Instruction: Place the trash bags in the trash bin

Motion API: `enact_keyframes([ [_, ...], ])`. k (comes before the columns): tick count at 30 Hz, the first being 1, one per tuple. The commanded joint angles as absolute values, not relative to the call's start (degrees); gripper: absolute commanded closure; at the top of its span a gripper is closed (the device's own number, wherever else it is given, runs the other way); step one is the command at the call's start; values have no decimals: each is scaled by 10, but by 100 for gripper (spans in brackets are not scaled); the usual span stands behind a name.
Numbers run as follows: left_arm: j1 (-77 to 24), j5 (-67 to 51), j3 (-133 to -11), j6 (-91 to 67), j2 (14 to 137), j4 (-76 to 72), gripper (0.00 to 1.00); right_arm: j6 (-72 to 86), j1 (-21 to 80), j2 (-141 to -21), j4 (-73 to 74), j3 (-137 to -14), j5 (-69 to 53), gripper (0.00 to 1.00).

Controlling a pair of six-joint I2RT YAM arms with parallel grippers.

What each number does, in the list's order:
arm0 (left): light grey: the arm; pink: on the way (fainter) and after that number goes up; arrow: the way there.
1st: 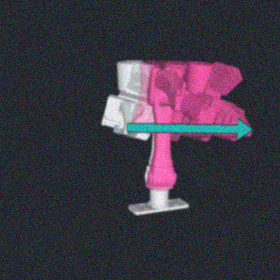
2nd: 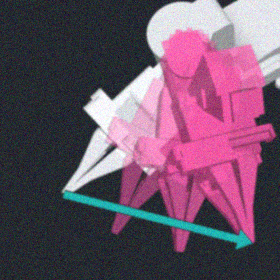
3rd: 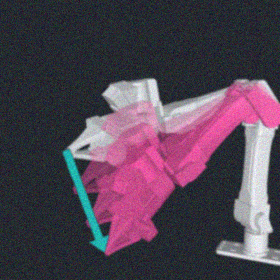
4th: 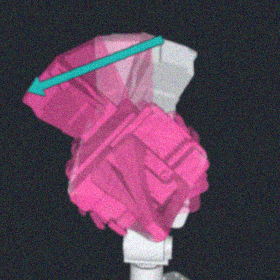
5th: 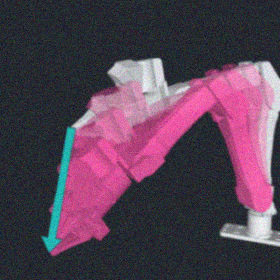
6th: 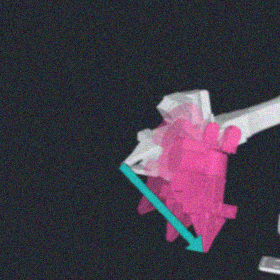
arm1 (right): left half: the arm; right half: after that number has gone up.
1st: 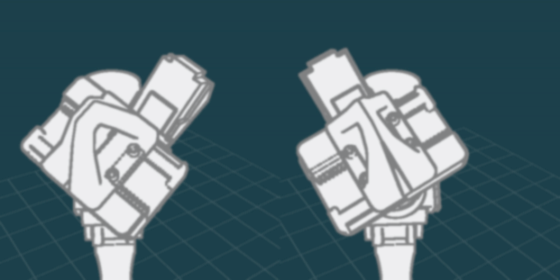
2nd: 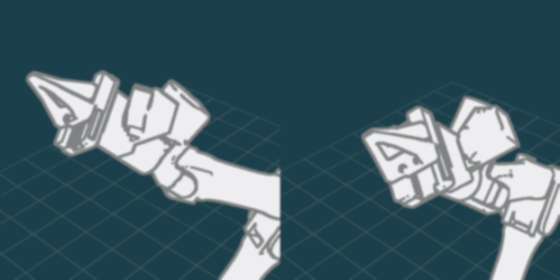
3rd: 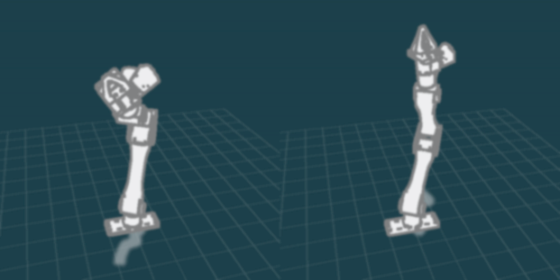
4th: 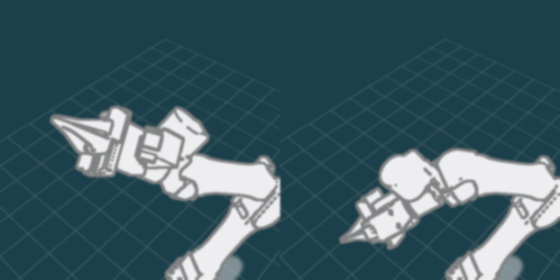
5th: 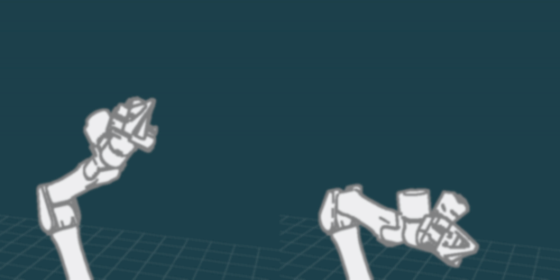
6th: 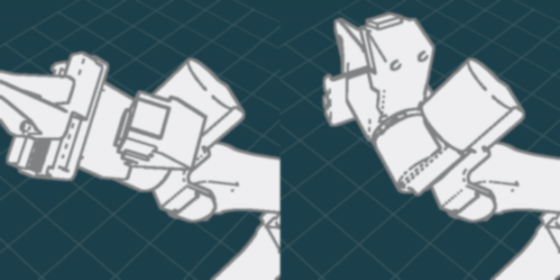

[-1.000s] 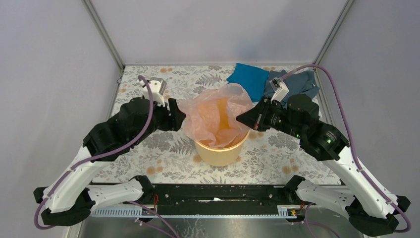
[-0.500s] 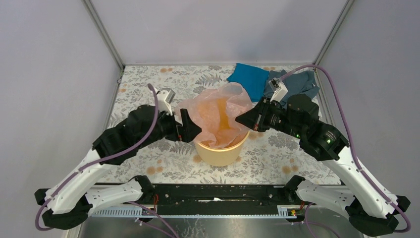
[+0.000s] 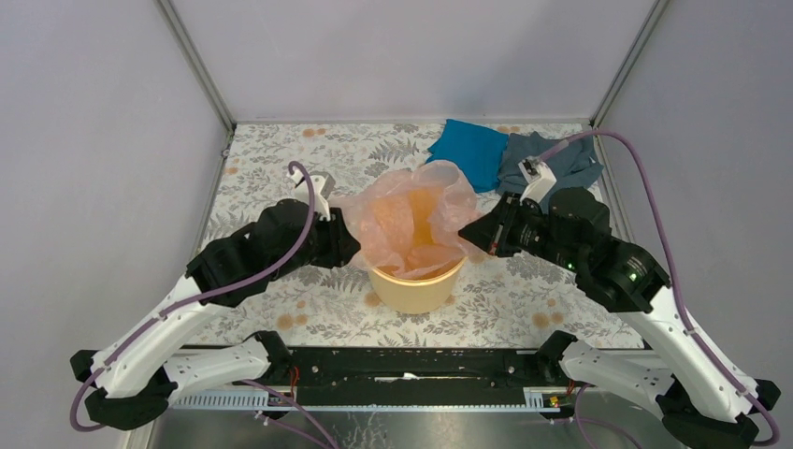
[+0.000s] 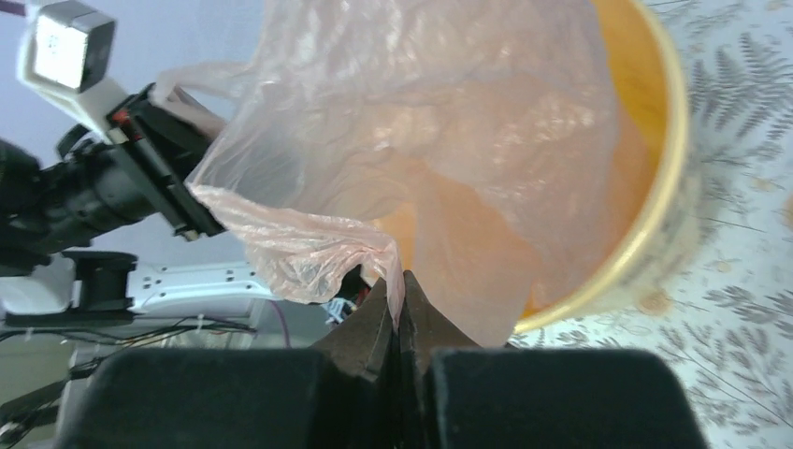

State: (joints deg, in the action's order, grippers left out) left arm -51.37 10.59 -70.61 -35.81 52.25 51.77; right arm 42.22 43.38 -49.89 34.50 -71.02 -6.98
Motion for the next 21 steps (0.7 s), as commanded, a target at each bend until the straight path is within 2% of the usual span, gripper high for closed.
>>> enact_keyframes([
  [1, -513, 139, -712, -355, 489, 551, 75, 387, 431, -472, 410, -736, -3, 96],
  [4, -513, 121, -706, -355, 481, 565, 85, 381, 431, -466, 434, -730, 14, 96],
  [8, -513, 124, -708, -357, 469, 596, 93, 373, 431, -459, 473, -719, 27, 96],
  [16, -513, 104, -643, -399, 428, 596, 99, 380, 431, -433, 512, -674, 33, 95],
  [21, -513, 106, -599, -412, 427, 592, 100, 382, 431, -415, 545, -645, 87, 95],
])
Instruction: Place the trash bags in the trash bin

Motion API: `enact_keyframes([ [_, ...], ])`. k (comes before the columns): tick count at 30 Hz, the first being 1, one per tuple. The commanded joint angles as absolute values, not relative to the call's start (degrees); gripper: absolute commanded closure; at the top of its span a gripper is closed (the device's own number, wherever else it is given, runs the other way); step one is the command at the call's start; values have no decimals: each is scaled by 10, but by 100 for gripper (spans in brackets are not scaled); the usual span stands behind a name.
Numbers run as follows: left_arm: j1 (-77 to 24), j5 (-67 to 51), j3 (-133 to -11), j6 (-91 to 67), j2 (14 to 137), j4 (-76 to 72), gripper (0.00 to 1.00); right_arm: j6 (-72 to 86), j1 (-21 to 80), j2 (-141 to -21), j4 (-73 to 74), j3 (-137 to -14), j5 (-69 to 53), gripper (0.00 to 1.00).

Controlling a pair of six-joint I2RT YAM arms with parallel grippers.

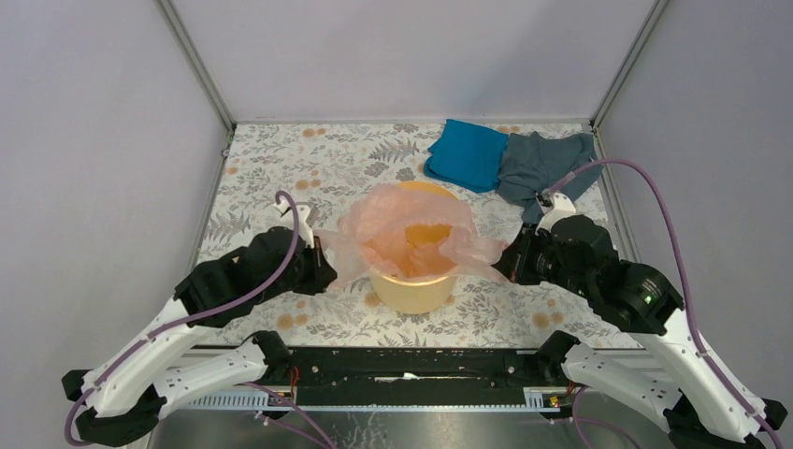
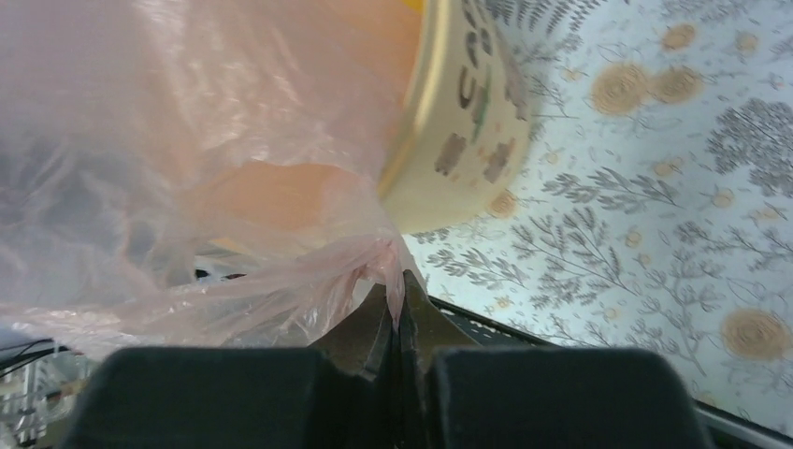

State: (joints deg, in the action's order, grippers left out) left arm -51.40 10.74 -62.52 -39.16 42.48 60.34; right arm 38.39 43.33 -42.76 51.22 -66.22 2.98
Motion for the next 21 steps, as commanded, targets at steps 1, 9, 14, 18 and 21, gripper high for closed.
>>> enact_keyframes([
  [1, -513, 109, -591, -414, 426, 590, 100, 383, 431, -411, 551, -639, 102, 95],
  [9, -513, 129, -591, -404, 437, 597, 100, 380, 431, -405, 554, -616, 150, 96],
  [14, -512, 154, -603, -406, 425, 638, 100, 371, 431, -406, 568, -625, 153, 96],
  [18, -513, 150, -578, -419, 410, 629, 100, 373, 431, -402, 571, -604, 157, 95],
  [21, -513, 145, -556, -418, 413, 576, 100, 378, 431, -412, 538, -571, 172, 95],
])
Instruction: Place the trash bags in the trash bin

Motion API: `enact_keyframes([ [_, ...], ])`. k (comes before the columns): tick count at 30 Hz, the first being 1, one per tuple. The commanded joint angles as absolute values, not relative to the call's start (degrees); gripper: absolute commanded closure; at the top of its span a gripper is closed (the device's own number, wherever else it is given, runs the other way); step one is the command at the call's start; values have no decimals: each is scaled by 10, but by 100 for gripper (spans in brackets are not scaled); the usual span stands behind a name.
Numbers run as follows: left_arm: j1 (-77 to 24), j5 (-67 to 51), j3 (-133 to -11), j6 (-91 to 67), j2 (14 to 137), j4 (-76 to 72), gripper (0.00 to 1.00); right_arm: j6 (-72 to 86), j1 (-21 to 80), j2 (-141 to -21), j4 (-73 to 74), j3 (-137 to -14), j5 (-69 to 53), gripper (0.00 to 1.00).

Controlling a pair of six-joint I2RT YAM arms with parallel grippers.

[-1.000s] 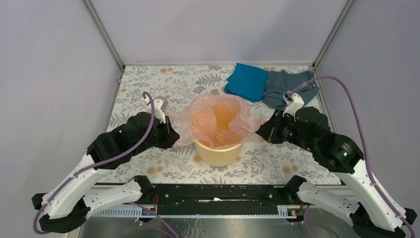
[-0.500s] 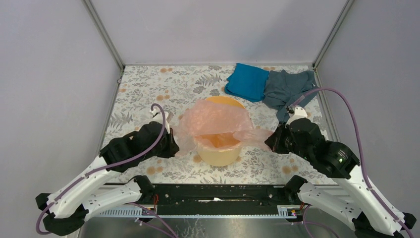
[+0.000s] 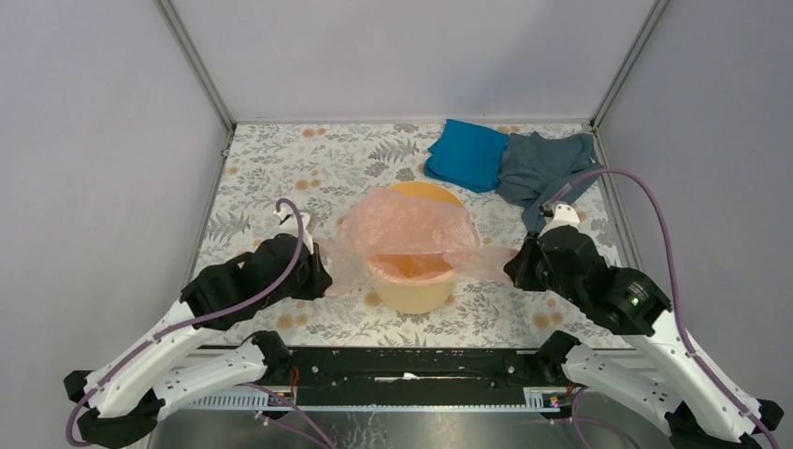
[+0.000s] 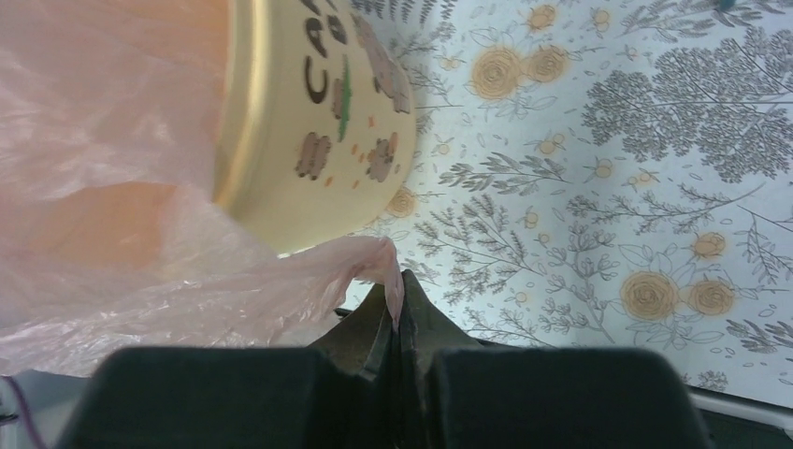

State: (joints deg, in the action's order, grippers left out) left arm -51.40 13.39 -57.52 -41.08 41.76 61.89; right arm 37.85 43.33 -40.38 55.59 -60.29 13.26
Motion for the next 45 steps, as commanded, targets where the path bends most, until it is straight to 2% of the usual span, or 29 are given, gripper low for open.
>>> enact_keyframes([
  [1, -513, 150, -548, -415, 417, 557, 100, 376, 431, -416, 514, -557, 185, 95],
  [6, -512, 195, -513, -386, 465, 467, 100, 343, 431, -452, 380, -497, 311, 95],
  [9, -512, 224, -516, -386, 483, 472, 100, 329, 431, -471, 364, -502, 325, 91],
  [10, -512, 227, -518, -382, 479, 472, 100, 317, 431, -467, 353, -497, 319, 86],
  [13, -512, 221, -527, -376, 463, 476, 99, 270, 431, -437, 329, -483, 253, 61],
  [14, -512, 211, -529, -372, 457, 477, 95, 258, 431, -426, 330, -484, 222, 54],
  [18, -512, 181, -538, -366, 435, 492, 67, 221, 431, -377, 343, -494, 106, 31],
  [20, -512, 174, -547, -362, 425, 510, 59, 198, 431, -353, 345, -503, 50, 19],
  [24, -512, 167, -570, -339, 390, 544, 31, 152, 431, -336, 338, -534, 12, 3],
  [26, -512, 182, -587, -329, 374, 559, 19, 135, 431, -345, 333, -549, 28, 0],
  [30, -512, 199, -622, -302, 369, 557, 9, 110, 431, -390, 312, -583, 46, 0],
  [34, -512, 180, -638, -276, 384, 518, 9, 84, 431, -432, 320, -624, 14, 0],
  [38, -512, 156, -638, -263, 399, 493, 10, 76, 431, -428, 358, -647, 45, 0],
  [42, -512, 100, -642, -235, 398, 478, 4, 109, 431, -409, 430, -652, 123, 0],
  [45, -512, 59, -642, -205, 390, 461, 1, 141, 431, -395, 483, -647, 131, 0],
])
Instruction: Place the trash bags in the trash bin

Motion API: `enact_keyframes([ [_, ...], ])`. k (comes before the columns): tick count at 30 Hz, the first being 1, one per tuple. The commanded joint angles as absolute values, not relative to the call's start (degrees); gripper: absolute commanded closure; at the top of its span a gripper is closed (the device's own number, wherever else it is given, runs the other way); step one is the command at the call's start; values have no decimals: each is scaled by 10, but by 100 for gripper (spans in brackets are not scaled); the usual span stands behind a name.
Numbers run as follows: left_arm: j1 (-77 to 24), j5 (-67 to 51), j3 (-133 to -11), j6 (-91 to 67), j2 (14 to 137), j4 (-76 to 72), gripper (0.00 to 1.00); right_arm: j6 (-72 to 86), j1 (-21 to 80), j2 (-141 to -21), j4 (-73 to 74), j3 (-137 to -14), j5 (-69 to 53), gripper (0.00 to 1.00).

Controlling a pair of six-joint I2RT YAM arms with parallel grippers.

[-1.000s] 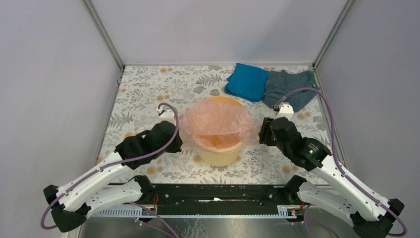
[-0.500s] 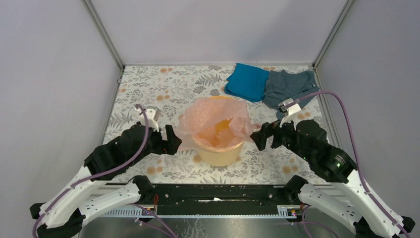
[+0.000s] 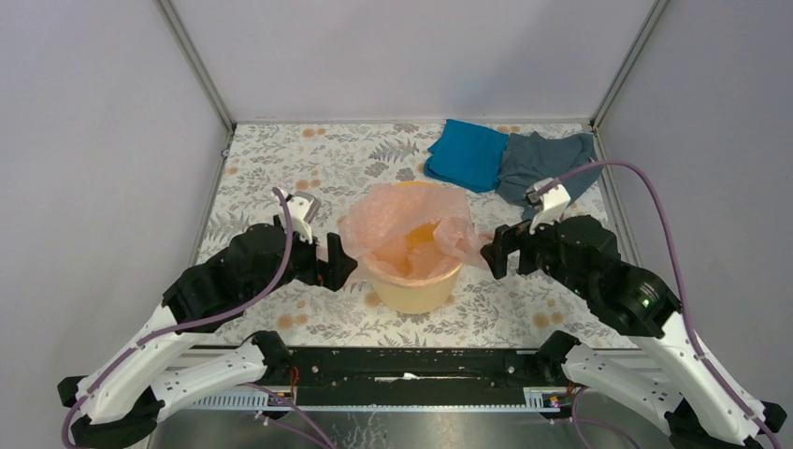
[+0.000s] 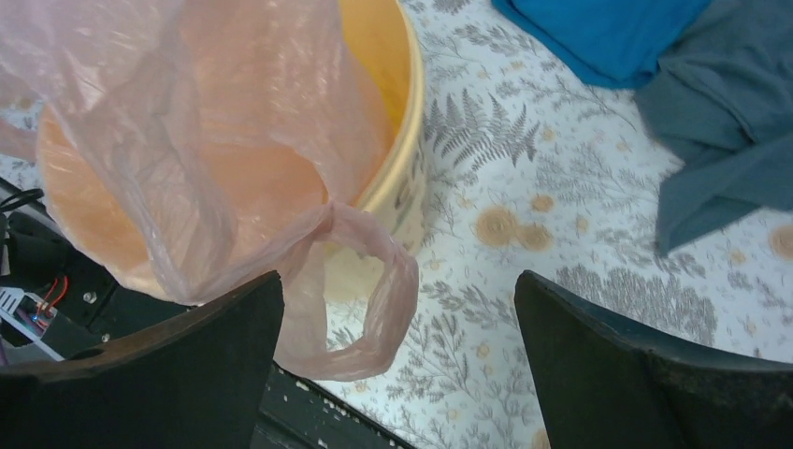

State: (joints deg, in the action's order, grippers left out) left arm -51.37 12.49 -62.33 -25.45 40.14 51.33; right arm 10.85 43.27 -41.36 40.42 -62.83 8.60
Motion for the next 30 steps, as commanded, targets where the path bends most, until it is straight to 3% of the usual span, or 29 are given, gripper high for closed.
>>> enact_keyframes([
  [1, -512, 48, -645, -195, 390, 460, 1, 149, 431, -390, 493, -647, 123, 0],
  [7, -512, 37, -645, -139, 400, 456, 1, 132, 431, -365, 477, -672, 32, 0],
  [14, -512, 85, -648, -108, 444, 458, 10, 57, 431, -425, 381, -715, -38, 0],
  [18, -512, 107, -653, -108, 452, 459, 23, 36, 431, -467, 318, -708, -9, 0],
  [24, -512, 137, -672, -100, 457, 454, 52, -17, 431, -523, 242, -694, 58, 0],
  [30, -512, 116, -683, -77, 476, 426, 76, -115, 431, -561, 204, -683, -50, 0],
])
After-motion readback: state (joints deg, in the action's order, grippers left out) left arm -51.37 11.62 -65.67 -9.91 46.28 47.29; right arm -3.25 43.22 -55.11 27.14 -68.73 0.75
